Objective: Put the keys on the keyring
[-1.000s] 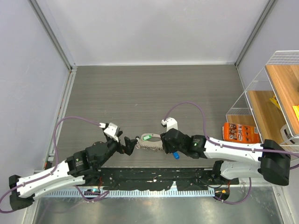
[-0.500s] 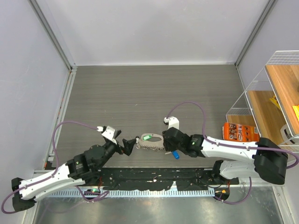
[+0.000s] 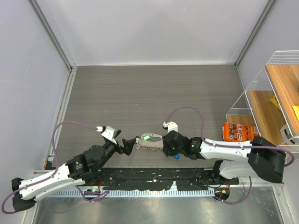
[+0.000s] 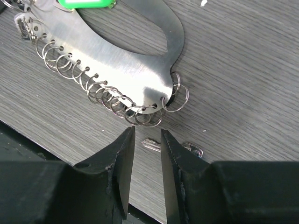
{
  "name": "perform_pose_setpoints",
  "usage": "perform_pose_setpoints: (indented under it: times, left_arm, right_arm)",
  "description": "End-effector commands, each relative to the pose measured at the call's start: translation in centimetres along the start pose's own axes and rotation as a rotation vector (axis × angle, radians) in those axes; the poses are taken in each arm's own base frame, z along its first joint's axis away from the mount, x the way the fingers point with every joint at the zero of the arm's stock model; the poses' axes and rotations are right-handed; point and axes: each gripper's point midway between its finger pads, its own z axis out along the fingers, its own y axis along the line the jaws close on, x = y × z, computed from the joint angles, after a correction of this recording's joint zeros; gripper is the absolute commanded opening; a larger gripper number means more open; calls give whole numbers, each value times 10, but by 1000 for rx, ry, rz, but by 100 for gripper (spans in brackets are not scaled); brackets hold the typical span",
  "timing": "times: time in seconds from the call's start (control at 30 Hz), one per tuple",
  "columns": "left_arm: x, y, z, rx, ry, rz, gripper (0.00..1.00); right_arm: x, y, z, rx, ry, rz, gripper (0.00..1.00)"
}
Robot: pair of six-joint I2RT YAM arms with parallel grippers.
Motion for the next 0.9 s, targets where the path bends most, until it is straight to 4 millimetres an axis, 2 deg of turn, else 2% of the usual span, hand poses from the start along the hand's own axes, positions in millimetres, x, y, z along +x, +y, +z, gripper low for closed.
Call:
perform_pose_setpoints:
  times: [0.0,0.13,0.4,0.87]
  left_arm:
    - [-12,-2,2,-2,-47,-27,100]
    - [-11,-3,2,1,-45,-26,100]
    - [-12,-3,2,3,-48,-30,100]
    - [-11,-2,0,4,-49,-36,99]
  right_arm:
    - [-16,13,0,-39,-68,10,34]
    - [-23,19,-1,-50,-83,-13,35]
    - [-26,15,5,22,-86,-39,34]
    - [-25,18,14,33,-74,-54,25]
